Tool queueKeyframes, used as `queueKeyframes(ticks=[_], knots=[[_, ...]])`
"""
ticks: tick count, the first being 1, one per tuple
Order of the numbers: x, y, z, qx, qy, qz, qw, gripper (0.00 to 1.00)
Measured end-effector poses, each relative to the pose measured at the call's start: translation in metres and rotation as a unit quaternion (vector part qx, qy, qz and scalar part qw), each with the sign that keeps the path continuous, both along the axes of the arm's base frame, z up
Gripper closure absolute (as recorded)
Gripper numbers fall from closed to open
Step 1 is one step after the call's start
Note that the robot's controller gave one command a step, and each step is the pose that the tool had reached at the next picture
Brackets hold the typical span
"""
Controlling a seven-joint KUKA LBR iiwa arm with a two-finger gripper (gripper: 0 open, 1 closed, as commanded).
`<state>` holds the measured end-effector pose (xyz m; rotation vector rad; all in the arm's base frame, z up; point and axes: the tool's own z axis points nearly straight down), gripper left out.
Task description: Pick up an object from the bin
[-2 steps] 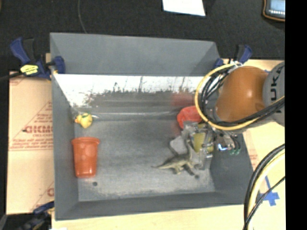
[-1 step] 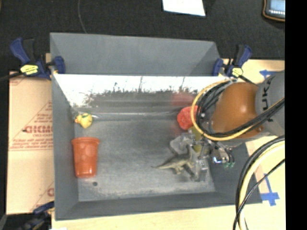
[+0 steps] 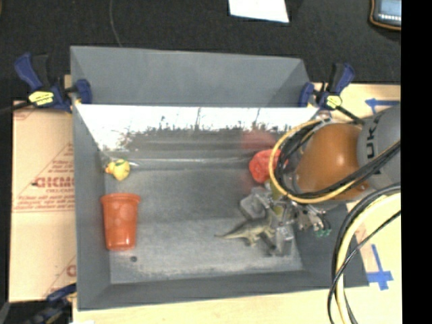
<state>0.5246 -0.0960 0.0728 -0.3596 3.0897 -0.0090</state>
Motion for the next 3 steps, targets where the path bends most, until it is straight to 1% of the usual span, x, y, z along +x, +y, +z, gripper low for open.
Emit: queueKeyframes(ticks=[1,2,3], knots=[[0.0,0.0,0.002,0.004,0.0019,-0.085,0.9964,1.0],[0.0,0.0,0.002,0.004,0.0019,-0.084,0.9964,1.0],[-0.003,0.0,0.024,0.004,0.0081,-0.084,0.9964,1.0]])
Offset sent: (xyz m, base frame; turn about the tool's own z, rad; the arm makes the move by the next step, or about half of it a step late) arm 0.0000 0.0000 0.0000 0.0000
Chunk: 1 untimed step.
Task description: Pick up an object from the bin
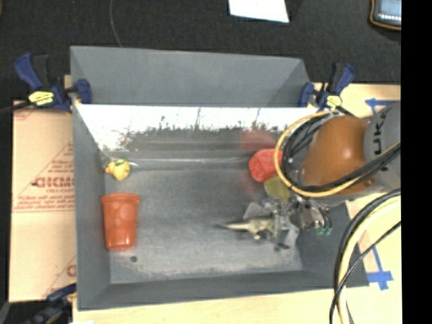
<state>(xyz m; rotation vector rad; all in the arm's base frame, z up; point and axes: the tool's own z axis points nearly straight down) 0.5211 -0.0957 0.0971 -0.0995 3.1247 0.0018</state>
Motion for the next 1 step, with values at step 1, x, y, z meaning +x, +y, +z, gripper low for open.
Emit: queueKeyframes(ticks=[1], knots=[[0.0024,-0.0013,0.0374,-0.001,-0.0045,0.0,1.0,1.0]])
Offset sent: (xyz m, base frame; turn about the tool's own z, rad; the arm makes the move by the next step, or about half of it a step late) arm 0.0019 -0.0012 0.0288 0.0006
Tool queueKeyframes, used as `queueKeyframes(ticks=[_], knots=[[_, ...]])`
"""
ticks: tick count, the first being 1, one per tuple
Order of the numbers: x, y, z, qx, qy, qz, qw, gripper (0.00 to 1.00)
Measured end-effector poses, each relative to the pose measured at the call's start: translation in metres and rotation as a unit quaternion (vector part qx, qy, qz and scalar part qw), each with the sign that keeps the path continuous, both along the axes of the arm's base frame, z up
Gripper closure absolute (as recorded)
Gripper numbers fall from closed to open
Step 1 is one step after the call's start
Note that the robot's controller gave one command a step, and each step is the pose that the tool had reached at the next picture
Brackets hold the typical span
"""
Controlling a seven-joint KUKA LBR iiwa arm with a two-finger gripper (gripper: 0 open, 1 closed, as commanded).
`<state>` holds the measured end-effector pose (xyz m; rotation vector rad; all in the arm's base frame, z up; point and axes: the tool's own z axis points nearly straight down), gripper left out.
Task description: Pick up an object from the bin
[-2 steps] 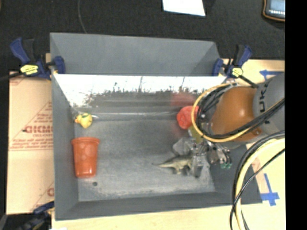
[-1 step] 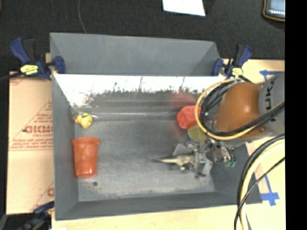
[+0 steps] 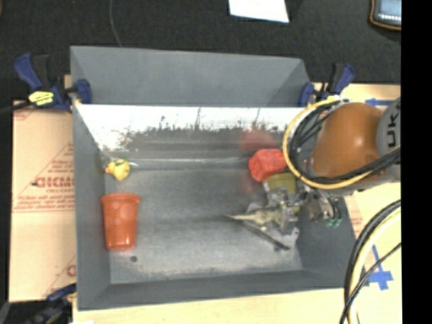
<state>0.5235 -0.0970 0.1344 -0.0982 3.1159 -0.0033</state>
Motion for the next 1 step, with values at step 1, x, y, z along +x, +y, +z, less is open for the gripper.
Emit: queueKeyframes(ticks=[1], knots=[[0.0011,0.0001,0.0286,0.0,0.0002,0.0,1.0,1.0]])
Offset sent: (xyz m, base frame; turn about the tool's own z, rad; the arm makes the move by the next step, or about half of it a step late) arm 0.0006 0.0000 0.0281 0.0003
